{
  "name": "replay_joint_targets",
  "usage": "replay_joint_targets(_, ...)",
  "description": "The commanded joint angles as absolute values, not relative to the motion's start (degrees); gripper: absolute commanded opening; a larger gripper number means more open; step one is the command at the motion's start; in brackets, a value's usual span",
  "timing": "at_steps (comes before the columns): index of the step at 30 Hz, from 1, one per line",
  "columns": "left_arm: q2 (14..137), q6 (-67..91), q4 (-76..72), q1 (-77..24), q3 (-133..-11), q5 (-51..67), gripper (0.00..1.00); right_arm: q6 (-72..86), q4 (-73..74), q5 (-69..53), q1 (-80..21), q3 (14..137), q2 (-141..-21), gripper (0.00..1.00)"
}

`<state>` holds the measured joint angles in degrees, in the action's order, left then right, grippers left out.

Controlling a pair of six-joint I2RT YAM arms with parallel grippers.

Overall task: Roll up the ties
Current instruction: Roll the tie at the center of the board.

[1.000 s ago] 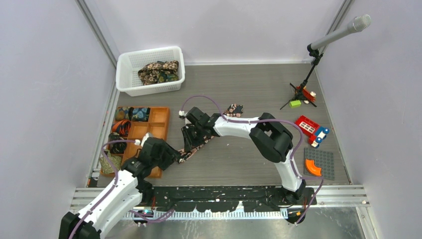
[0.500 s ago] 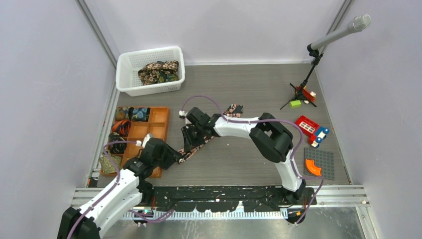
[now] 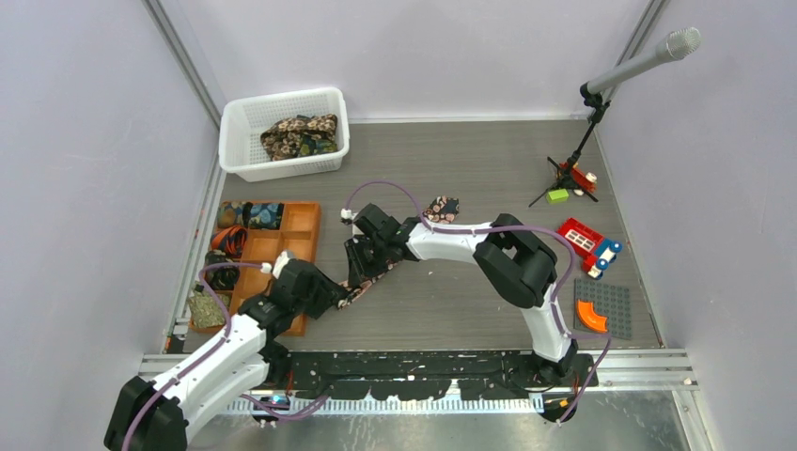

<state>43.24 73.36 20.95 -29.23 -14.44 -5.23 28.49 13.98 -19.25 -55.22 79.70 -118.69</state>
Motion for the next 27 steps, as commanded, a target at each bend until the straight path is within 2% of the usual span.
replay_joint_targets(1,44.0,74.5,23.6,-29.1,-13.3,-10.0,0.48,27.6,17.8,-15.6,-55.6,77.2,-118.0,0.27)
replay_joint_targets(13,42.6,76.3,28.4,-29.4,-13.5,-12.2,0.51,27.7,17.5,-15.2,-55.6,76.2,-117.9,0.27)
replay_joint_targets(22,45.2,76.6,25.8,-29.7,-13.1,-12.0,0.43,27.7,17.6,-15.4,-55.6,76.1,-117.7,0.27)
replay_joint_targets(27,48.4,76.6,24.6,-30.3,-14.1,-12.0,0.3,27.8,17.6,-15.3,-55.6,75.8,-117.4,0.27)
